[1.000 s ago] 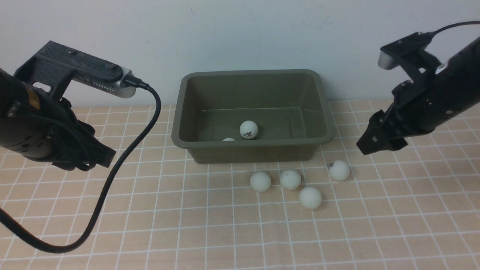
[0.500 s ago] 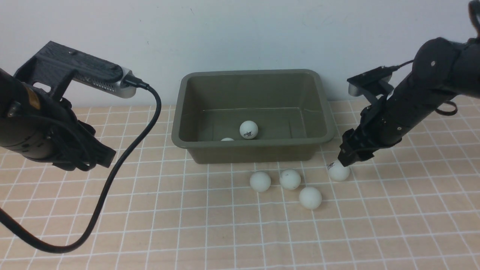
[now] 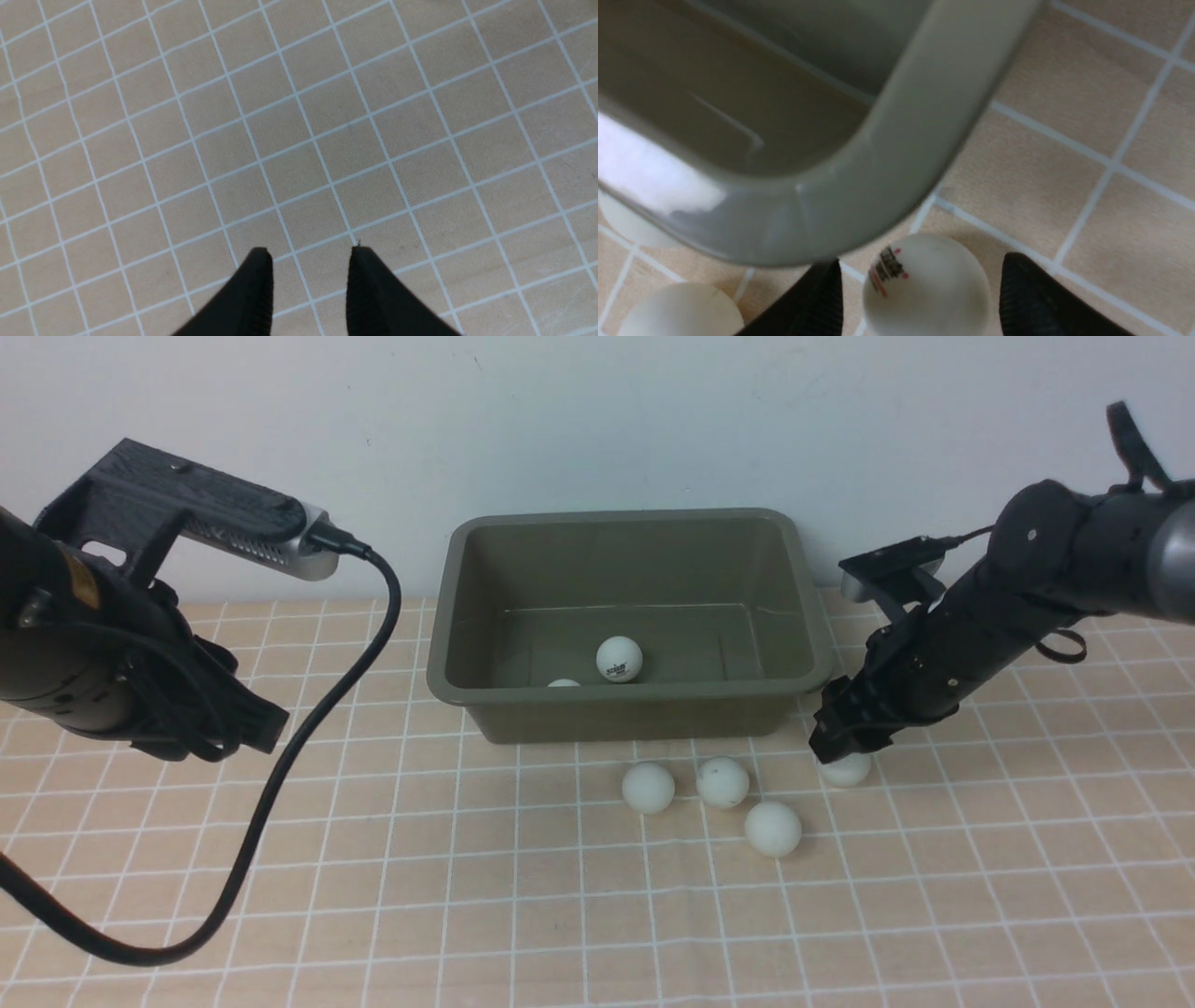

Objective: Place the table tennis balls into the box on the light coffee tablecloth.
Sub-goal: 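Reach for and grasp a ping pong ball on the table beside the basket, then drop the ball into the bin, then reach for and grasp a ping pong ball on the table beside the basket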

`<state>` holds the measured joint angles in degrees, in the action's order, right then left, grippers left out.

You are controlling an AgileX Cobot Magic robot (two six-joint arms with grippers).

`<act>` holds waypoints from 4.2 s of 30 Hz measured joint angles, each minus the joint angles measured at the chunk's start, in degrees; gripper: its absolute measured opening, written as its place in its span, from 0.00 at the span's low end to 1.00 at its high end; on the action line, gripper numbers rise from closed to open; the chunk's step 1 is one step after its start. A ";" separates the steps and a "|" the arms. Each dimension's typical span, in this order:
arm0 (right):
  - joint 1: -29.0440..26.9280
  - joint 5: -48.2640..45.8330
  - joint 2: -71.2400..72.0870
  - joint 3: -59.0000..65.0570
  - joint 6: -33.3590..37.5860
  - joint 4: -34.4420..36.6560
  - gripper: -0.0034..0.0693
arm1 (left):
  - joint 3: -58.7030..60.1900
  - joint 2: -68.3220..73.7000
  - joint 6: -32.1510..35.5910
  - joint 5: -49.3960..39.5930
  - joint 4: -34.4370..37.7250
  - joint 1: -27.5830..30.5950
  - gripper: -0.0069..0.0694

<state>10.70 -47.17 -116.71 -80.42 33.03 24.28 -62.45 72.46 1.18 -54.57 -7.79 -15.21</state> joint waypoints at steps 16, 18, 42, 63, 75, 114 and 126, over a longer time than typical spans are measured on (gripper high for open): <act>-0.65 -2.51 2.76 -0.76 -3.17 -7.34 0.51 | 0.00 0.00 0.00 0.00 0.00 0.00 0.32; -1.73 -4.39 5.43 -2.61 -4.94 -9.39 0.51 | 0.00 0.00 0.00 0.00 0.00 0.00 0.32; 0.76 -2.38 0.08 -14.47 16.17 18.45 0.55 | 0.00 0.00 0.00 1.09 0.00 0.00 0.32; -3.68 -21.72 23.09 -18.17 -13.80 -3.78 0.57 | 0.10 0.00 0.00 1.77 -0.05 0.00 0.32; 1.48 -23.40 25.12 -3.95 -14.70 -0.95 0.46 | 0.10 0.00 0.00 2.37 -0.01 0.00 0.32; 15.01 18.82 14.48 22.27 -14.05 -6.24 0.65 | 0.10 0.00 0.00 2.37 -0.01 0.00 0.32; 15.01 23.84 10.88 22.21 -14.05 -5.01 0.65 | 0.10 0.00 0.00 2.37 -0.01 0.00 0.32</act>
<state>25.71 -23.33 -105.83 -58.20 18.98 19.28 -62.34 72.46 1.18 -52.20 -7.80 -15.21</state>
